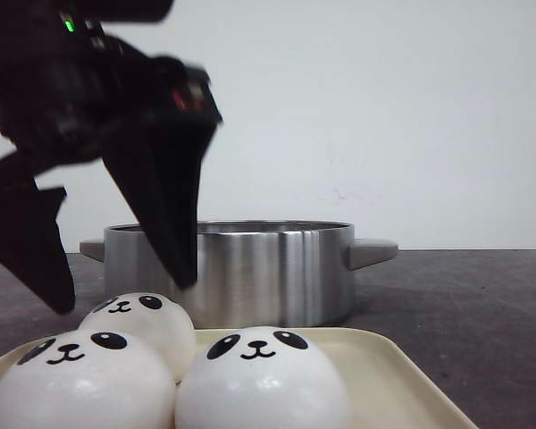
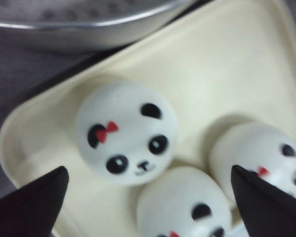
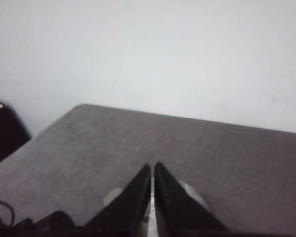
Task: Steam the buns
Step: 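Reach the left gripper down and grasp a panda bun on the tray, then carry the bun with the left gripper into the pot and open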
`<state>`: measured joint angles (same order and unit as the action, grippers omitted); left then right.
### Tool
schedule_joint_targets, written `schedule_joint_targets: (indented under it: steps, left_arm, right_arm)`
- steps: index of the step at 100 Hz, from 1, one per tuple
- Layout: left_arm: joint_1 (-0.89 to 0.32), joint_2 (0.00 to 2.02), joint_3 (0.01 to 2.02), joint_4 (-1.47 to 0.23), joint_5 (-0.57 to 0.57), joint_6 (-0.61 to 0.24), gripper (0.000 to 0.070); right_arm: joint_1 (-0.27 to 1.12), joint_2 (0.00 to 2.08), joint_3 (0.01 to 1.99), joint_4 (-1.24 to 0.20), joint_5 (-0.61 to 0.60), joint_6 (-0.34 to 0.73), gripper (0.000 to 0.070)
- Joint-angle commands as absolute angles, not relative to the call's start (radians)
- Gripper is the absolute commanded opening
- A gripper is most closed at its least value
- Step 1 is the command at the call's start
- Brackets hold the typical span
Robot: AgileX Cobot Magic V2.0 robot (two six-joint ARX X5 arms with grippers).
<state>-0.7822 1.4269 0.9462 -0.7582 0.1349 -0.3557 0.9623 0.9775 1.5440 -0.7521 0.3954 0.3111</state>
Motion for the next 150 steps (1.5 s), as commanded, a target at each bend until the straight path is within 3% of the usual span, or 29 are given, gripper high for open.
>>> schedule_joint_targets:
  steps: [1,31,43,56,64,78,100,125,138,150]
  left_arm:
    - [-0.791,1.46,0.962,-0.736,0.119,-0.361,0.0638]
    - [-0.791,1.557,0.962,-0.659,0.112,-0.44,0.0622]
    - [-0.791,1.581,0.962,-0.657,0.094,-0.44,0.0501]
    - [-0.79,1.584,0.962,-0.656,0.054,-0.44,0.0486]
    - [-0.79,1.584,0.962,-0.658,0.044,-0.439,0.035]
    - [-0.789,1.584,0.962,-0.662,0.044,-0.436,0.0]
    - [-0.791,1.55,0.977,-0.697,0.052,-0.427,0.0]
    - [-0.815,1.333,1.059,-0.753,0.099,-0.406,0.0]
    - [-0.813,1.256,1.141,-0.76,0.07,-0.396,0.0]
    - [-0.769,1.276,1.25,-0.763,0.043,-0.313,0.0]
  right_arm:
    - [0.974,0.984,1.56,-0.751,0.397,0.317,0.0004]
    - [0.974,0.985,1.56,-0.757,0.394,0.333,0.0004]
    - [0.974,0.985,1.56,-0.76,0.395,0.333,0.0004]
    - [0.974,0.985,1.56,-0.771,0.395,0.333,0.0004]
    - [0.974,0.986,1.56,-0.778,0.398,0.332,0.0004]
    - [0.974,0.986,1.56,-0.791,0.402,0.332,0.0004]
    - [0.974,0.986,1.56,-0.797,0.403,0.328,0.0004]
    - [0.974,0.986,1.56,-0.803,0.419,0.329,0.0004]
    - [0.974,0.986,1.56,-0.803,0.418,0.329,0.0004]
    - [0.974,0.986,1.56,-0.803,0.417,0.329,0.0004]
